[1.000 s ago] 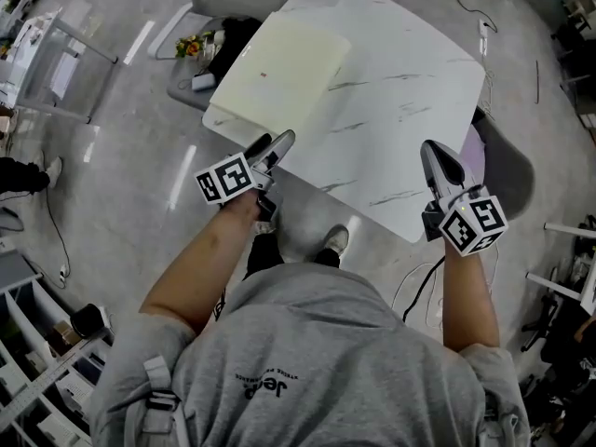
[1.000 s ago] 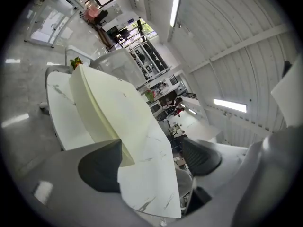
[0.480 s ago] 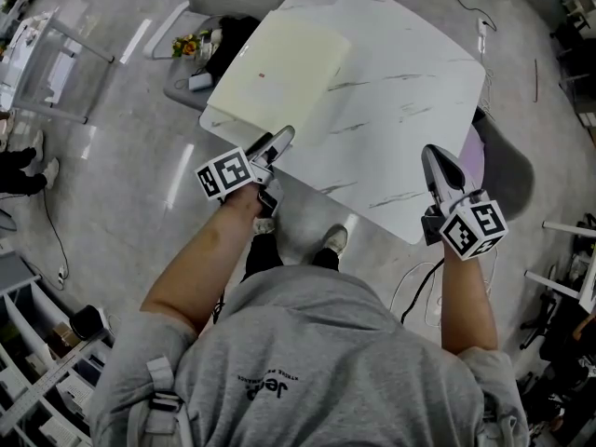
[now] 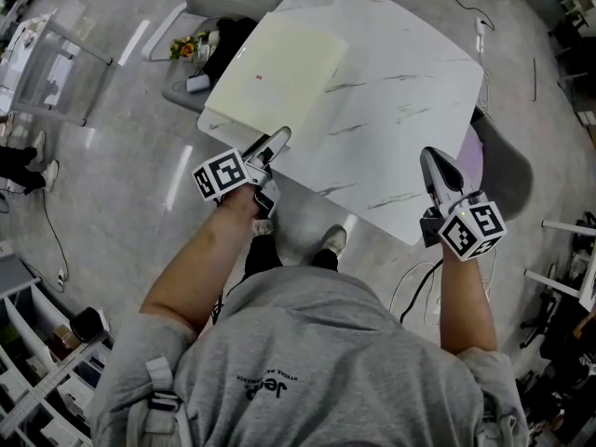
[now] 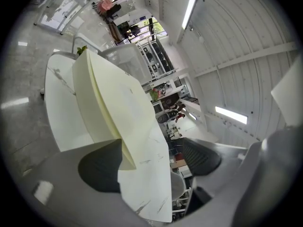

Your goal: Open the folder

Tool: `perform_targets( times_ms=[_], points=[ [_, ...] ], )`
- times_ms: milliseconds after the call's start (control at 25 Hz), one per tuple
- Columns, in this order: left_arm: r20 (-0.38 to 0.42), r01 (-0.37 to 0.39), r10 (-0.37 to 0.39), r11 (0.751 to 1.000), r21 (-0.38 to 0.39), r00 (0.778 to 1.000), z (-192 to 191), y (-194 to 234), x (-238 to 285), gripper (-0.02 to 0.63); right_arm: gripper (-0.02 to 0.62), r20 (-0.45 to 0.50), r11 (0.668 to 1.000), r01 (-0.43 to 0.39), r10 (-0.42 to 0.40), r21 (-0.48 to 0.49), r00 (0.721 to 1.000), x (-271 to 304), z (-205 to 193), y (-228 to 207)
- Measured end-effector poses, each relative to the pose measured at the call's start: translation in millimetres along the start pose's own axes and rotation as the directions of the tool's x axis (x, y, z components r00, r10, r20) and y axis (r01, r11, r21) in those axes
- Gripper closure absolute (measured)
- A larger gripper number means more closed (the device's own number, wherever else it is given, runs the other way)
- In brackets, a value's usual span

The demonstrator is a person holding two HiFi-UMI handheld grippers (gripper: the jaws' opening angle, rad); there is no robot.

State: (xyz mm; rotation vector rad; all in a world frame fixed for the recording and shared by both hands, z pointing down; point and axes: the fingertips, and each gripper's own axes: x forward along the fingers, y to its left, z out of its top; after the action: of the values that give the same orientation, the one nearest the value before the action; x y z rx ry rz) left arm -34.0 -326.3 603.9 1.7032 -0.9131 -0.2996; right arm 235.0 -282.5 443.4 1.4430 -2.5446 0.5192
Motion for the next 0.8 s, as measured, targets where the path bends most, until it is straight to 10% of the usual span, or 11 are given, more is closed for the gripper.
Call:
perform_targets(
  times_ms=[320,600,800],
  points=[
    [-0.003,-0.003,0.003,0.999,-0.042,1.0,3.8,6.7,4.8,0.2,0.591,-0.003,1.0,0.004,-0.004,0.018,1.0,-2.3,-2.7,-3.3],
    [-0.021,-0.156,0.154,0.98,-0.125,0.988,2.4,45.9,6.5,0.505,0.591,-0.014,0.998,0.024,-0.023,0.054,1.0,-5.8,-8.6,-13.8],
    [-0.021,-0.171,0.171,0.985,-0.015,0.985,7.9,42.6,10.1,0.532,0.591,-0.016,0.997,0.039,-0.038,0.064,0.999,-11.2,-9.8,-18.2]
  ],
)
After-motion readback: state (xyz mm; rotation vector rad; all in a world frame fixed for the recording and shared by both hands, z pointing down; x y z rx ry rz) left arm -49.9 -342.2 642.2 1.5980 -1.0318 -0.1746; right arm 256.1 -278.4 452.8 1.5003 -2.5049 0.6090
